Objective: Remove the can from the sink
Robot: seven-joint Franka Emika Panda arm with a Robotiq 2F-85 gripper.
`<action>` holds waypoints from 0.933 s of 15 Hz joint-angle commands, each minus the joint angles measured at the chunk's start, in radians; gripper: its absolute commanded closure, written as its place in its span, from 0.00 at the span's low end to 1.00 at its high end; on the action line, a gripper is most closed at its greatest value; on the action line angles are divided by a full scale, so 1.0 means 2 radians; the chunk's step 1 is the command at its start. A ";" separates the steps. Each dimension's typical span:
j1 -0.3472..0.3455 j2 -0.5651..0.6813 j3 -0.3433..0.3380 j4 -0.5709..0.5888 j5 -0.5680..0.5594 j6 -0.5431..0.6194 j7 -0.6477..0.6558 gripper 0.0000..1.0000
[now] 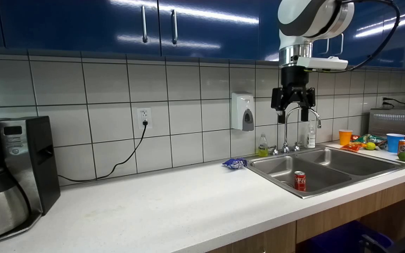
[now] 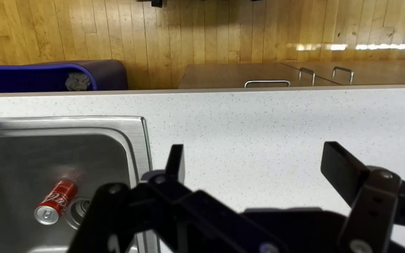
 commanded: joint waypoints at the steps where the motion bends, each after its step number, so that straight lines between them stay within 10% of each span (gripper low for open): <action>1: -0.001 0.004 -0.001 0.003 0.000 0.000 0.000 0.00; 14: -0.059 0.177 -0.080 0.042 0.001 0.157 -0.007 0.00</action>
